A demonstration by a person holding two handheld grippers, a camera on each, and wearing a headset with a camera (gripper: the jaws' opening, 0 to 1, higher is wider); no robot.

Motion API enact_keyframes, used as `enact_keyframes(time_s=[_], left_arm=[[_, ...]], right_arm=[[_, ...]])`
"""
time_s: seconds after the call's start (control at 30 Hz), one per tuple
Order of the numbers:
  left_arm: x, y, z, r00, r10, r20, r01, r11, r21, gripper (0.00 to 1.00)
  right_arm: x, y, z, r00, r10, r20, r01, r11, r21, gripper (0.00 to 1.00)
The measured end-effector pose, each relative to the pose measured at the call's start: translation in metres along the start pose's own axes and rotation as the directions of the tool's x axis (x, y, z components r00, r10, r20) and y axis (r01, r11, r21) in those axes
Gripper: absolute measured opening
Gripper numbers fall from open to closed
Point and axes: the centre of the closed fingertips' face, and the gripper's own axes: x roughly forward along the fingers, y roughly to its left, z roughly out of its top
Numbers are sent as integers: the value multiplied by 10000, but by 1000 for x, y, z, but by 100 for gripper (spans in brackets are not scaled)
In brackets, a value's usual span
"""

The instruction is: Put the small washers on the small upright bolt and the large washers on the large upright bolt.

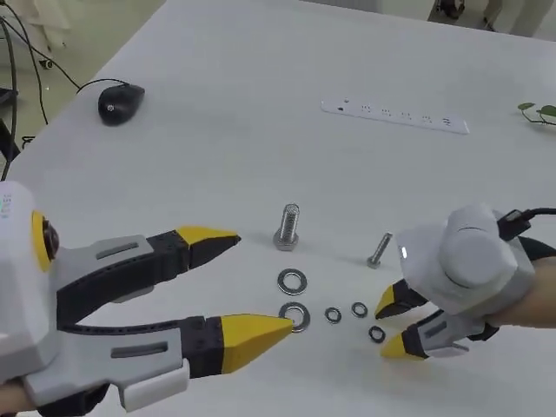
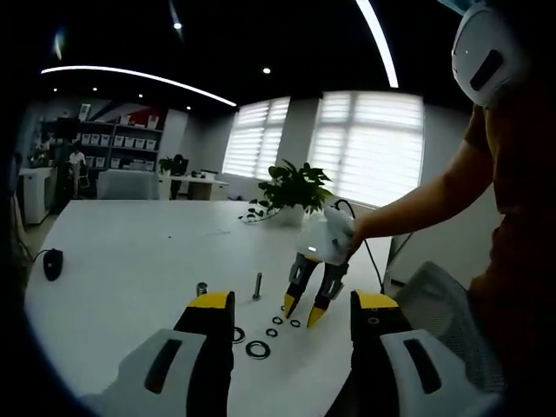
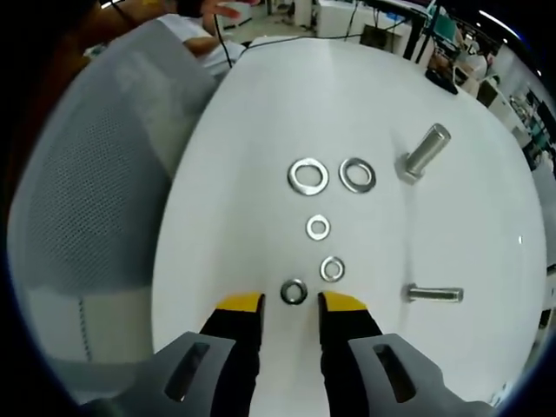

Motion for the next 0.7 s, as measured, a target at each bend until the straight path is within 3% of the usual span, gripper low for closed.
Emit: enact_keyframes(time_s=[0.27,0.7], left_arm=[[-1,-1,1,10000,26,71,-26,10000,-3,53],[-3,-4,1,9999,92,103,-92,10000,12,53]], right_arm=[[2,6,1,9986,-45,-534,15,9984,-559,22],[2,2,2,9977,-200,-647,164,9983,-566,14]])
